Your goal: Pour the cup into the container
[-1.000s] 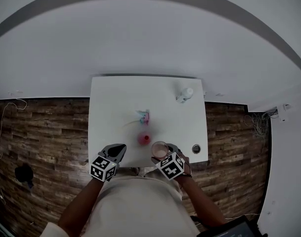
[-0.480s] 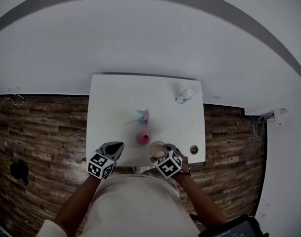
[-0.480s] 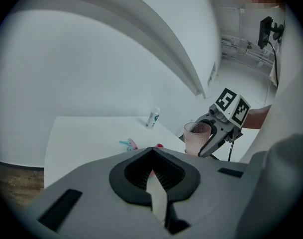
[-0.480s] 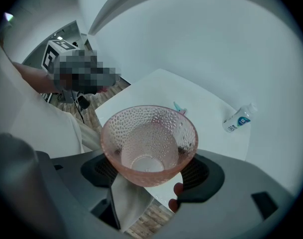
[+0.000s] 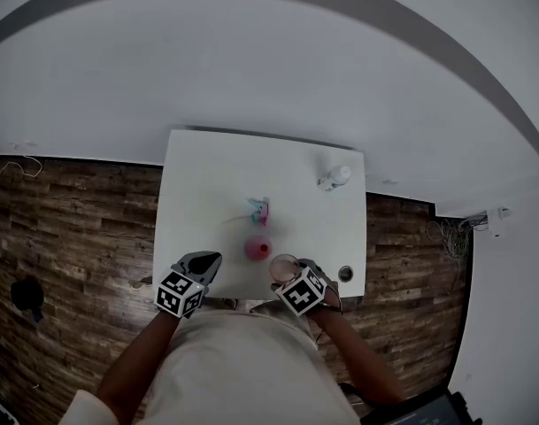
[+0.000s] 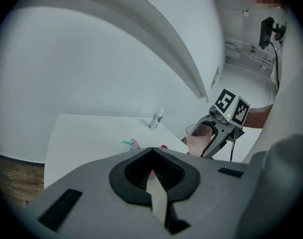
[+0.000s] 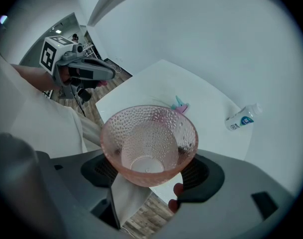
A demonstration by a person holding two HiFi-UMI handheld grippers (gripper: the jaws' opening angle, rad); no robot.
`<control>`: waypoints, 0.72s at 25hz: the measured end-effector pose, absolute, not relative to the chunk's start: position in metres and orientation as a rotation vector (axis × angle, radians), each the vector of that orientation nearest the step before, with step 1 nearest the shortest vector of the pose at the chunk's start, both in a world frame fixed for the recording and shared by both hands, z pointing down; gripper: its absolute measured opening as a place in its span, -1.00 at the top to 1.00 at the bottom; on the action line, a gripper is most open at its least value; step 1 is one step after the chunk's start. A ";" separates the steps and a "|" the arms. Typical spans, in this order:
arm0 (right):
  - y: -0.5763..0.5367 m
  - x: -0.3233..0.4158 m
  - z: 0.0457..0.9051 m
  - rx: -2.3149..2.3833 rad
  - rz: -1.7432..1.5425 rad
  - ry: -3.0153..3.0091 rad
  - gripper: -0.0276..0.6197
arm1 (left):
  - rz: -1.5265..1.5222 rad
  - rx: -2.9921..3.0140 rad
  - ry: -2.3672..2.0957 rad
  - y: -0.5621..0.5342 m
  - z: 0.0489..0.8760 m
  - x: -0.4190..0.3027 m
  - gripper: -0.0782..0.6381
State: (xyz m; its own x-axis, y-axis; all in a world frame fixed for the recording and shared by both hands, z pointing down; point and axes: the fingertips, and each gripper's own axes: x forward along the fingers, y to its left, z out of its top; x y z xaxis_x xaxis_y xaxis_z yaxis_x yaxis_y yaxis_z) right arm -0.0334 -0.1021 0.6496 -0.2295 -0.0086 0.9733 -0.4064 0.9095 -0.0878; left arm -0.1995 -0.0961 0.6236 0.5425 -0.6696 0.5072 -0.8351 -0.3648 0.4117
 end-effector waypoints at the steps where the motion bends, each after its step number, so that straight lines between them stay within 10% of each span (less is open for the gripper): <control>1: -0.103 -0.035 0.649 0.309 0.381 -1.769 -0.21 | 0.327 2.133 -1.215 -0.097 0.624 -0.201 0.75; 18: -0.098 -0.044 0.665 0.202 0.418 -1.678 -0.21 | 0.329 2.148 -1.198 -0.105 0.626 -0.194 0.75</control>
